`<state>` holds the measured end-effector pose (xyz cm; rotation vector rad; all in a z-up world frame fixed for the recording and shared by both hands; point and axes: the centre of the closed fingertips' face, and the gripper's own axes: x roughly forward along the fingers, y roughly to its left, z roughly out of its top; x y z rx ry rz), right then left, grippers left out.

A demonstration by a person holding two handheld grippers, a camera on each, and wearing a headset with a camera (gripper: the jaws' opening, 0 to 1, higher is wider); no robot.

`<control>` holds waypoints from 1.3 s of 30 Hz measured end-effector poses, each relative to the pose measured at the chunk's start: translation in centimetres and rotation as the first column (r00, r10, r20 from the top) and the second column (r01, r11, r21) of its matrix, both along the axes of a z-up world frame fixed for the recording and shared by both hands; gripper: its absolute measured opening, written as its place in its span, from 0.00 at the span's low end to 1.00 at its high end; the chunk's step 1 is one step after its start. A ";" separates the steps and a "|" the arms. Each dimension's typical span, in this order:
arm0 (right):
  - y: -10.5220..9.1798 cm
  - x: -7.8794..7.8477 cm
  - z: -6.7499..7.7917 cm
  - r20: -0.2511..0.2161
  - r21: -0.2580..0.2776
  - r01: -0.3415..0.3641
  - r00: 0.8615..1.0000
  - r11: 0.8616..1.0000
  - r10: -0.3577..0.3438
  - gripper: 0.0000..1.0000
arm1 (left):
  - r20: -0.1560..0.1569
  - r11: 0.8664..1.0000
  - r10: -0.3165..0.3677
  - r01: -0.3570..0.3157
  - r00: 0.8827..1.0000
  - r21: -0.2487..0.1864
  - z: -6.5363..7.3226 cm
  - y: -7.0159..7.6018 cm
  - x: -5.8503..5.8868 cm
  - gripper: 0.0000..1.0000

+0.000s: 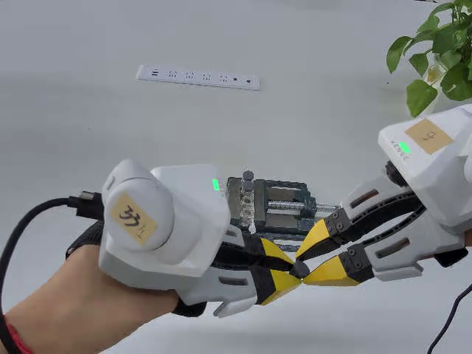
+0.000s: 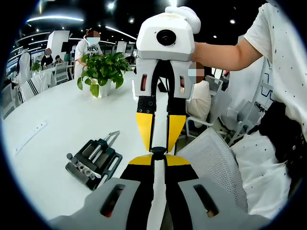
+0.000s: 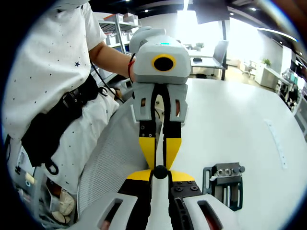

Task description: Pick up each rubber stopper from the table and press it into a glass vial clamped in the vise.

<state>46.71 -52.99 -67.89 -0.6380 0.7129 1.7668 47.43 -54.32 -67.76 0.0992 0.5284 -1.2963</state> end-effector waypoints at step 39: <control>0.0 0.8 0.1 0.020 0.027 0.020 1.000 0.999 -0.021 0.06 | -0.017 1.000 -0.009 0.009 1.000 0.002 0.1 0.1 0.4 0.04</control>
